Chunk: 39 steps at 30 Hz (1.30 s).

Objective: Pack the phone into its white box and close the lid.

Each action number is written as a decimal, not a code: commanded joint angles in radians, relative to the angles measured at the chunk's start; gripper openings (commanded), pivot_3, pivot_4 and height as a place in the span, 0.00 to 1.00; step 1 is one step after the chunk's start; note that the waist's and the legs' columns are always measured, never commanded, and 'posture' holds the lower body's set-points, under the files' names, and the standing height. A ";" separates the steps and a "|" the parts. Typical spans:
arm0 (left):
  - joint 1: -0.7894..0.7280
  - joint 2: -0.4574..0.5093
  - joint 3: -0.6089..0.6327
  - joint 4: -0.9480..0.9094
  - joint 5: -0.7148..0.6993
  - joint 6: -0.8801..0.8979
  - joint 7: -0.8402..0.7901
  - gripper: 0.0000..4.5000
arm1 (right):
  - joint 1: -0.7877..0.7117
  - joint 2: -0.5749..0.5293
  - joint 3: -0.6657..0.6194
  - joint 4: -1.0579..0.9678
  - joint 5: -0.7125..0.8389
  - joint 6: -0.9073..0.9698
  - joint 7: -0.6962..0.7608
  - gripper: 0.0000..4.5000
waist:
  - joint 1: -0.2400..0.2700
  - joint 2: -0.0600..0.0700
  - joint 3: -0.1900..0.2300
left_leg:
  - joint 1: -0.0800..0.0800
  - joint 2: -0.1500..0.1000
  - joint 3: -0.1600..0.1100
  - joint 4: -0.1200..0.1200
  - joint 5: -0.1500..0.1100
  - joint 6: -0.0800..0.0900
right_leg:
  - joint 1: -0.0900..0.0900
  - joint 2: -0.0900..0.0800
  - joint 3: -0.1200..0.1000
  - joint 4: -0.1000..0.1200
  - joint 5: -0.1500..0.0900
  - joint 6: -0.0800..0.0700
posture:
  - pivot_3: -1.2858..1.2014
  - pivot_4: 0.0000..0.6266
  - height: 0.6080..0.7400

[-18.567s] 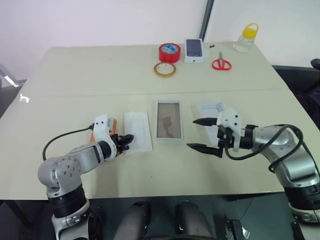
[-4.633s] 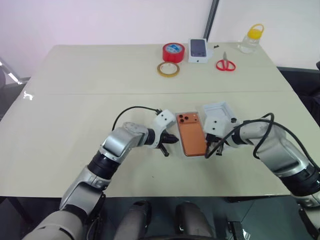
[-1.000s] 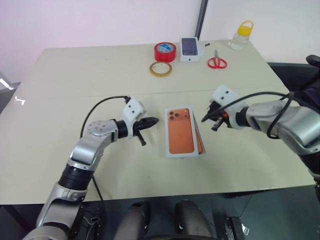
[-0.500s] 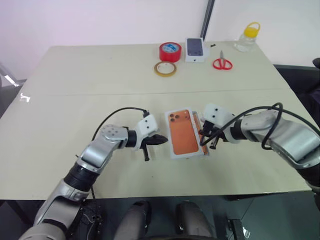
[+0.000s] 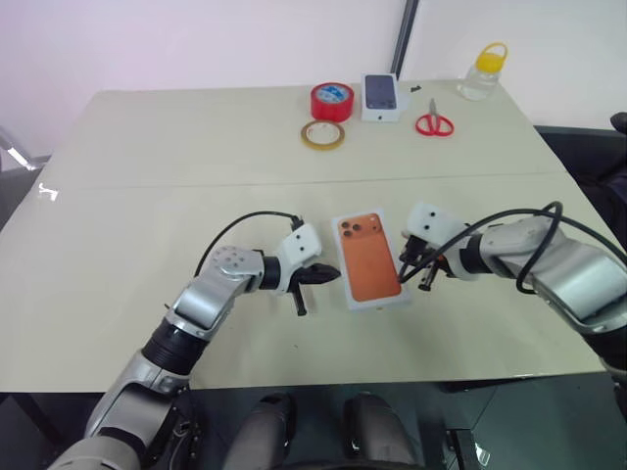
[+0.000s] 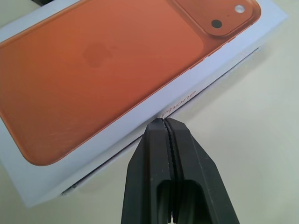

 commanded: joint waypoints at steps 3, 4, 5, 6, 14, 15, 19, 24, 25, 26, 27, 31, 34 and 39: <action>-0.033 -0.017 0.028 -0.045 -0.017 0.000 0.008 0.00 | 0.011 0.019 -0.034 -0.052 -0.009 -0.005 0.025 0.01 | 0.000 0.000 0.000 | 0.000 0.000 0.000 0.000 0.000 0.000 | 0.000 0.000 0.000 0.000 0.000 0.000 | 0.52 0.24 1.00; -0.032 -0.017 0.028 -0.046 -0.017 0.001 0.008 0.00 | 0.014 0.020 -0.036 -0.050 -0.013 -0.005 0.027 0.01 | 0.000 0.000 0.000 | 0.000 0.000 0.000 0.000 0.000 0.000 | 0.000 0.000 0.000 0.000 0.000 0.000 | 0.52 0.24 1.00; -0.031 -0.018 0.029 -0.048 -0.017 0.002 0.008 0.00 | 0.017 0.021 -0.037 -0.049 -0.017 -0.005 0.029 0.01 | 0.000 0.000 0.000 | 0.000 0.000 0.000 0.000 0.000 0.000 | 0.000 0.000 0.000 0.000 0.000 0.000 | 0.52 0.24 1.00; -0.030 -0.020 0.031 -0.050 -0.018 0.002 0.009 0.00 | 0.021 0.022 -0.039 -0.048 -0.022 -0.005 0.031 0.01 | 0.000 0.000 0.000 | 0.000 0.000 0.000 0.000 0.000 0.000 | 0.000 0.000 0.000 0.000 0.000 0.000 | 0.52 0.24 1.00; -0.024 -0.042 0.044 -0.061 -0.031 0.016 0.016 0.00 | 0.035 0.031 -0.048 -0.030 -0.046 -0.005 0.040 0.01 | 0.000 0.000 0.000 | 0.000 0.000 0.000 0.000 0.000 0.000 | 0.000 0.000 0.000 0.000 0.000 0.000 | 0.52 0.24 1.00; -0.023 -0.045 0.045 -0.063 -0.031 0.018 0.017 0.00 | 0.037 0.033 -0.049 -0.030 -0.048 -0.004 0.041 0.01 | 0.001 0.000 0.000 | 0.000 0.000 0.000 0.000 0.000 0.000 | 0.000 0.000 0.000 0.000 0.000 0.000 | 0.52 0.24 1.00; -0.021 -0.050 0.044 -0.064 -0.030 0.019 0.017 0.00 | 0.040 0.038 -0.051 -0.024 -0.057 -0.005 0.047 0.01 | 0.000 0.000 0.000 | 0.000 0.000 0.000 0.000 0.000 0.000 | 0.000 0.000 0.000 0.000 0.000 0.000 | 0.52 0.24 1.00; -0.016 -0.052 0.045 -0.072 -0.031 0.024 0.013 0.00 | 0.048 0.041 -0.056 -0.020 -0.066 -0.006 0.051 0.01 | 0.000 0.000 0.000 | 0.000 0.000 0.000 0.000 0.000 0.000 | 0.000 0.000 0.000 0.000 0.000 0.000 | 0.52 0.24 1.00; -0.015 -0.052 0.044 -0.074 -0.031 0.024 0.012 0.00 | 0.049 0.042 -0.057 -0.020 -0.067 -0.006 0.052 0.01 | 0.000 0.000 0.000 | 0.000 0.000 0.000 0.000 0.000 0.000 | 0.000 0.000 0.000 0.000 0.000 0.000 | 0.52 0.24 1.00; -0.015 -0.052 0.044 -0.075 -0.030 0.025 0.012 0.00 | 0.050 0.043 -0.058 -0.020 -0.068 -0.005 0.053 0.01 | 0.000 0.000 0.000 | 0.000 0.000 0.000 0.000 0.000 0.000 | 0.000 0.000 0.000 0.000 0.000 0.000 | 0.52 0.24 1.00; -0.015 -0.053 0.045 -0.075 -0.030 0.025 0.013 0.00 | 0.053 0.045 -0.058 -0.018 -0.071 -0.007 0.052 0.01 | 0.000 0.000 0.000 | 0.000 0.000 0.000 0.000 0.000 -0.001 | 0.000 0.000 0.000 0.000 0.000 0.000 | 0.52 0.24 1.00; -0.015 -0.056 0.047 -0.075 -0.031 0.028 0.016 0.00 | 0.058 0.048 -0.058 -0.011 -0.076 -0.008 0.051 0.01 | 0.000 0.000 0.000 | 0.000 0.000 0.000 0.000 0.000 -0.001 | 0.000 0.000 0.000 0.000 0.000 0.000 | 0.52 0.24 1.00; -0.012 -0.053 0.049 -0.072 -0.029 0.025 0.016 0.00 | 0.060 0.046 -0.060 -0.008 -0.079 -0.009 0.052 0.01 | 0.000 0.000 0.000 | 0.000 0.000 0.000 0.000 0.000 -0.001 | 0.000 0.000 0.000 0.000 0.000 0.000 | 0.52 0.24 1.00; -0.007 -0.028 0.102 -0.037 -0.034 0.020 0.031 0.00 | 0.059 0.015 -0.102 0.016 -0.088 -0.040 0.063 0.01 | 0.000 0.000 0.000 | 0.000 0.000 0.000 0.000 0.000 -0.001 | 0.000 0.000 0.000 0.000 0.000 0.000 | 0.52 0.24 1.00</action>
